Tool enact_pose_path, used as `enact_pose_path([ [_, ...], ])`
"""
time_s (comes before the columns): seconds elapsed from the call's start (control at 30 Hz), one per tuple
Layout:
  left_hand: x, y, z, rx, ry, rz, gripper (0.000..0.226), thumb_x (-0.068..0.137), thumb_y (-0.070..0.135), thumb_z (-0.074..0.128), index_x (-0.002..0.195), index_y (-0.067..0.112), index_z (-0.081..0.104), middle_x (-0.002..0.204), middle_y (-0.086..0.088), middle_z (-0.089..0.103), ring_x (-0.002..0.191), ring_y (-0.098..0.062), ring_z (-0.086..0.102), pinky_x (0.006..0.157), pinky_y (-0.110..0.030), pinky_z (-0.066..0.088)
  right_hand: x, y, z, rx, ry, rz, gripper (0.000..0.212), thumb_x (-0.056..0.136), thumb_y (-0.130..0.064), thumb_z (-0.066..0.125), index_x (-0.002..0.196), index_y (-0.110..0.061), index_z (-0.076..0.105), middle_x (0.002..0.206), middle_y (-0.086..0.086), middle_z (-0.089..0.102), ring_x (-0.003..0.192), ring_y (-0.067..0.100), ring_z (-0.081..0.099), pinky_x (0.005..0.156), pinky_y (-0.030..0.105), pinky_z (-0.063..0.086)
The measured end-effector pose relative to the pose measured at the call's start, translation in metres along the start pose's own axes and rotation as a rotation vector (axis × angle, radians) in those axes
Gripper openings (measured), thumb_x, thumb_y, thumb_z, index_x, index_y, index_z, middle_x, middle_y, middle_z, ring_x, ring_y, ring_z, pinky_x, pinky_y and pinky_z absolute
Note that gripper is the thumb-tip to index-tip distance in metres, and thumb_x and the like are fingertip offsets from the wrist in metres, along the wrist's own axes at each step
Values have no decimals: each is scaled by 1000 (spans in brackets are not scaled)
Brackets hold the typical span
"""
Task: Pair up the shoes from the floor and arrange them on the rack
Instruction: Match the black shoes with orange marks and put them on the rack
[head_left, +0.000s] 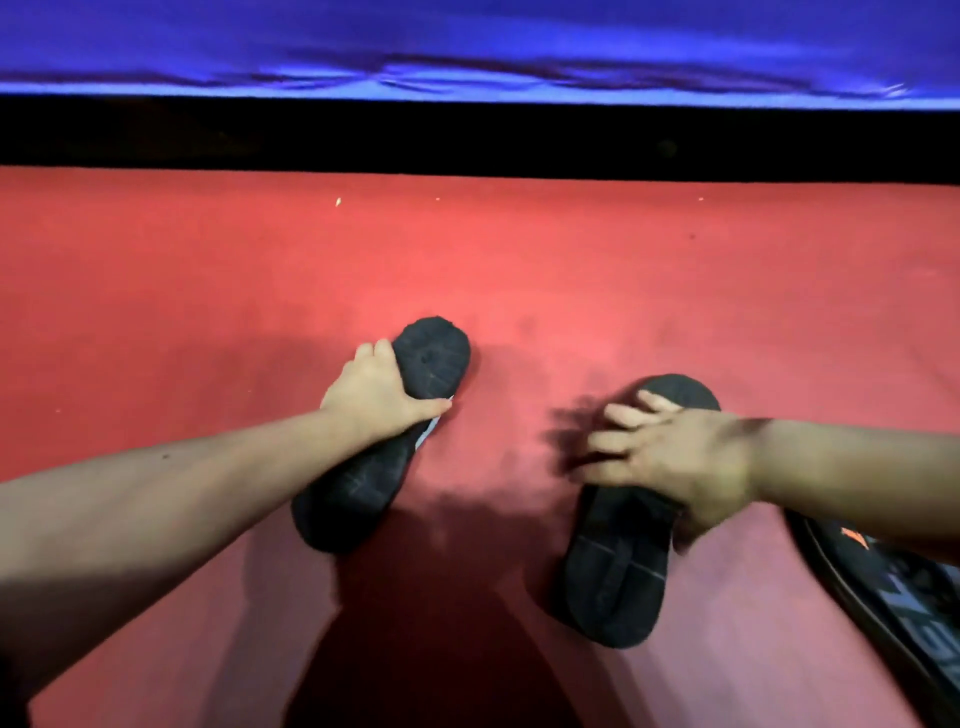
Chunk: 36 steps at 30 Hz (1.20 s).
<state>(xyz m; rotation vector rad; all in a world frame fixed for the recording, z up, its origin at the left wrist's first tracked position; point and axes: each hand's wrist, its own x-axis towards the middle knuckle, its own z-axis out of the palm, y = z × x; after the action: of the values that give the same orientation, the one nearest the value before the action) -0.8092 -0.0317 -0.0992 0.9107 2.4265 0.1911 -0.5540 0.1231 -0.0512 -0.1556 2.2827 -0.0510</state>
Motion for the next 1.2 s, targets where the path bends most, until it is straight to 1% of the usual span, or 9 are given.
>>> enact_pose_path([
  [0.2,-9,21,-26,-230,159,16,72,55,42,77,111,12,43,105,-5,58,96,-30,59,75,-33,47,-3,-33,37,-55,159,-8,64,79,-21,46,141,-19,31,141,5,39,138,33,26,109,65,12],
  [0.37,-3,45,-81,-703,269,258,102,59,19,79,140,42,21,115,4,58,99,-15,59,91,-30,49,-10,4,22,-100,604,146,86,33,-48,68,113,-18,53,98,2,60,91,31,58,90,60,46],
  [0.5,-7,61,-90,-855,376,420,90,49,20,83,117,45,30,119,4,53,104,-22,62,90,-41,54,-18,37,-3,109,952,431,88,42,-57,75,109,-12,41,102,10,56,99,34,53,94,58,42],
  [0.6,-23,57,-75,-826,400,466,86,51,20,87,112,27,27,112,6,51,99,-14,60,86,-24,51,-23,34,8,281,1073,575,91,46,-74,65,106,-9,43,106,10,54,104,31,43,92,53,40],
  [0.67,-35,51,-72,-727,398,486,87,49,23,88,108,29,25,106,12,48,93,-5,57,84,-15,48,-27,27,20,280,1059,559,89,49,-74,63,106,-8,44,107,9,53,101,31,43,86,50,44],
  [0.8,-46,46,-80,-647,374,451,87,43,34,89,102,31,25,108,-4,54,94,-22,66,77,-41,58,-33,31,18,187,1069,417,78,52,-53,76,107,-11,41,108,8,54,97,32,45,80,47,50],
  [0.97,-45,74,-83,-779,412,449,85,50,19,92,102,21,25,94,9,52,84,-12,65,77,-35,58,-20,35,-24,317,1263,396,83,55,-56,74,116,-9,42,119,15,55,114,34,49,101,50,40],
  [1.07,-50,76,-59,-649,398,475,87,50,23,93,105,20,25,92,15,47,78,3,56,77,-22,53,-10,31,-11,288,1117,474,85,53,-47,79,122,-19,38,127,11,55,120,33,52,98,59,40],
  [1.2,-56,38,-45,-443,303,441,88,48,33,92,103,34,24,96,12,58,85,-15,63,76,-30,50,-19,30,30,88,830,413,43,74,-15,53,116,-22,45,111,3,57,99,30,57,83,39,49],
])
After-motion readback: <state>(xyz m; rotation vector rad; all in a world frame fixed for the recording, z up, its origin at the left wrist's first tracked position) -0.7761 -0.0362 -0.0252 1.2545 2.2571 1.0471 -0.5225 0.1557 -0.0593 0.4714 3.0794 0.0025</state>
